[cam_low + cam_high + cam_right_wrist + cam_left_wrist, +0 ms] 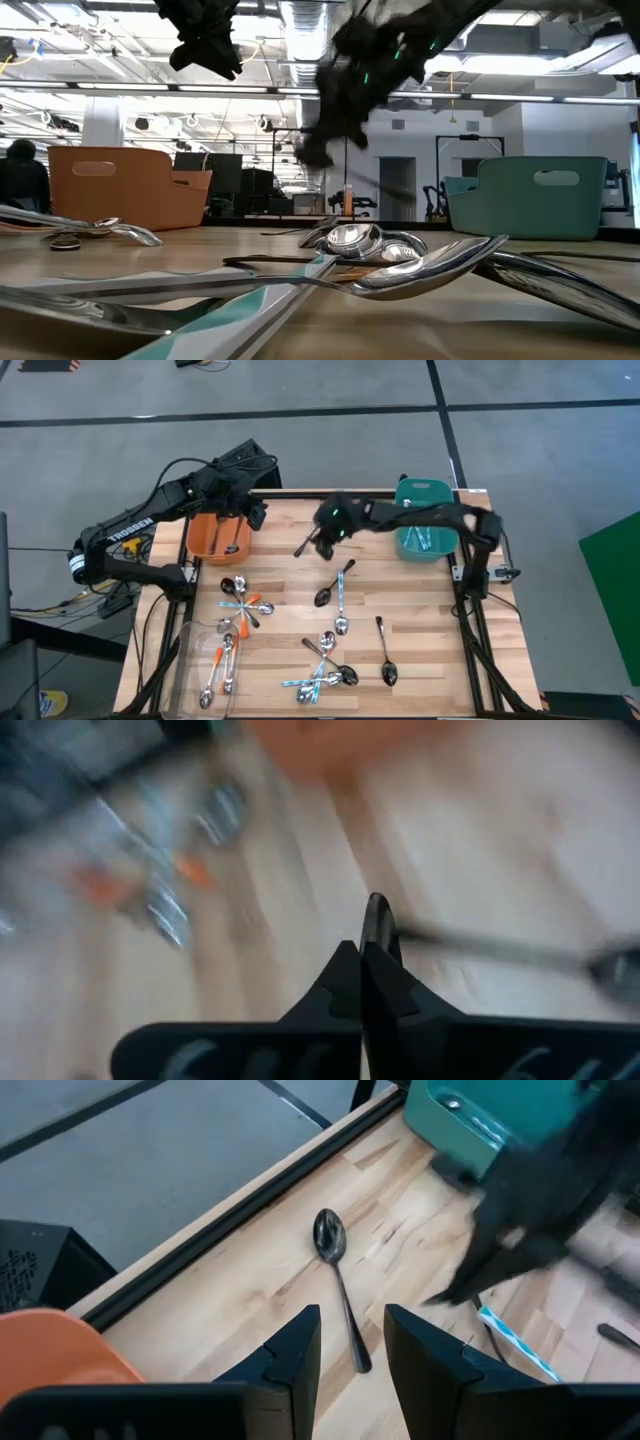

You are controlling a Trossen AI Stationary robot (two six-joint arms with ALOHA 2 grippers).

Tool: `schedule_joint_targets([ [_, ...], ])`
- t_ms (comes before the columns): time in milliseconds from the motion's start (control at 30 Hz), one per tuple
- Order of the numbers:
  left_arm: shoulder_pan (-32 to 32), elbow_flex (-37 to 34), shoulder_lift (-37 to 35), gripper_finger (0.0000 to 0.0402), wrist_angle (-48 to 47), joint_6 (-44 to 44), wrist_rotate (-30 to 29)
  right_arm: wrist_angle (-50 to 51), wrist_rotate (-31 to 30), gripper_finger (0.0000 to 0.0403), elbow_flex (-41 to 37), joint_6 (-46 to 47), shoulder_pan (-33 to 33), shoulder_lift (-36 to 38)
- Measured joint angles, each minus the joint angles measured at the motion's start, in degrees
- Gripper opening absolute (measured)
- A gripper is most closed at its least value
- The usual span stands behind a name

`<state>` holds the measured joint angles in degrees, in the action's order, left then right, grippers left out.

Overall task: Sort silverware by color (type)
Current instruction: Put the black spoon into the orange bin

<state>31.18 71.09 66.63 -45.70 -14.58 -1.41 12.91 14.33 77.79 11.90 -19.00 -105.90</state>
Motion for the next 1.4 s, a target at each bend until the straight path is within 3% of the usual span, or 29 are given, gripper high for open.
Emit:
schedule_joint_targets([
  [300, -1.0, 0.0, 0.0, 0.01, 5.3, 0.4, 0.9, -21.3, 15.0, 0.0007, 0.1, 13.3, -7.6, 11.7],
  [533, -4.4, 0.0, 0.0, 0.01, 21.7, 1.5, 6.5, -42.3, 27.0, 0.0007, 0.2, 26.6, -9.6, 12.1],
  [700, -8.3, 0.0, 1.0, 0.01, 32.5, 3.9, 10.2, -47.5, 27.9, 0.0006, 0.1, 28.5, -7.8, 12.1],
  [1000, -12.9, -0.1, 4.8, 0.0096, 36.4, 7.9, 9.5, -54.9, 27.4, 0.0006, 0.1, 33.7, -7.2, 12.1],
  [1400, -12.9, 0.0, 4.8, 0.0022, 40.8, 8.0, 9.9, -55.7, 27.0, 0.0006, 0.1, 34.8, -6.2, 12.1],
])
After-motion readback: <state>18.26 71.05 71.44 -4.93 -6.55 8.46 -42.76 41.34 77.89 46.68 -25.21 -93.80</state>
